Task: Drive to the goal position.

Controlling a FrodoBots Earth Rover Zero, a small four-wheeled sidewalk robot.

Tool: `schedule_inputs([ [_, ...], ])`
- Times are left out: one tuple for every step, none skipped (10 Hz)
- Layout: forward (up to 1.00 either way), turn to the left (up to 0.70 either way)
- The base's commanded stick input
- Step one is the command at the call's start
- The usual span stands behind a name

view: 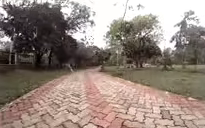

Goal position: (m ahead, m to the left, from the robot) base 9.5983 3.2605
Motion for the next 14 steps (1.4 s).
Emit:
schedule_inputs([
  [0.70, 0.01],
  [0.70, 0.01],
  [0.70, 0.01],
  [0.70, 0.01],
  [0.70, 0.01],
  [0.70, 0.01],
  [0.70, 0.01],
  [0.70, 0.01],
  [0.70, 0.01],
  [0.70, 0.01],
  [0.70, 0.01],
  [0.70, 0.01],
  [0.70, 0.01],
  [0.70, 0.01],
])
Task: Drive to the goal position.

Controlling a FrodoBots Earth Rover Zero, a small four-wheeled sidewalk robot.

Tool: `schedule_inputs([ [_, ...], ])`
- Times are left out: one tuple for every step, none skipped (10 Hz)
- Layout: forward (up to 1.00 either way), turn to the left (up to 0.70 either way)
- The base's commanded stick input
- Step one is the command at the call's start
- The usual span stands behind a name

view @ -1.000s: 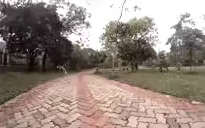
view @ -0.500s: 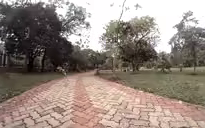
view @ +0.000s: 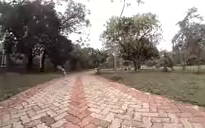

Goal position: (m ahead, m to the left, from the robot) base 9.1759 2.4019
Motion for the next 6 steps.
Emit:
schedule_inputs([
  [0.70, 0.36],
  [0.70, 0.36],
  [0.70, 0.36],
  [0.70, 0.36],
  [0.70, 0.36],
  [0.70, 0.36],
])
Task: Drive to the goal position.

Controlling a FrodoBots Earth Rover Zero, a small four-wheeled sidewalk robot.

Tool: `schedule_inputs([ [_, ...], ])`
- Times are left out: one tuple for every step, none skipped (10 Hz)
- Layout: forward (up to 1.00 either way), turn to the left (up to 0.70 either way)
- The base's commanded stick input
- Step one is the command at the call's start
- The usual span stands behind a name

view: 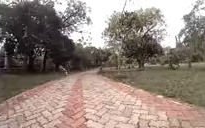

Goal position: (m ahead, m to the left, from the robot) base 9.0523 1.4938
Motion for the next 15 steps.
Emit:
schedule_inputs([
  [0.70, 0.01],
  [0.70, 0.01],
  [0.70, 0.01],
  [0.70, 0.01],
  [0.70, 0.01],
  [0.70, 0.01],
  [0.70, 0.01],
  [0.70, 0.01],
  [0.70, 0.01],
  [0.70, 0.01],
  [0.70, 0.01],
  [0.70, 0.01],
  [0.70, 0.01],
  [0.70, 0.01],
  [0.70, 0.01],
])
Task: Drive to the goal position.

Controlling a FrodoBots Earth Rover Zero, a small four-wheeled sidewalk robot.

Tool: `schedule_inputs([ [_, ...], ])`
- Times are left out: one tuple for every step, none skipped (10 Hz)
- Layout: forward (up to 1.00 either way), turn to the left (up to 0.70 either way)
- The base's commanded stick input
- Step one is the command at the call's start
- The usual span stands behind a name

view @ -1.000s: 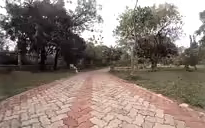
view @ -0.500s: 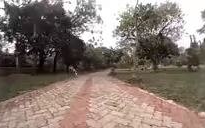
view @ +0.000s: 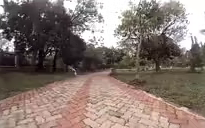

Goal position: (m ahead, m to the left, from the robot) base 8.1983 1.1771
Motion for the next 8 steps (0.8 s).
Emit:
schedule_inputs([
  [0.70, 0.01],
  [0.70, 0.01],
  [0.70, 0.01],
  [0.70, 0.01],
  [0.70, 0.01],
  [0.70, 0.01],
  [0.70, 0.01],
  [0.70, 0.01],
])
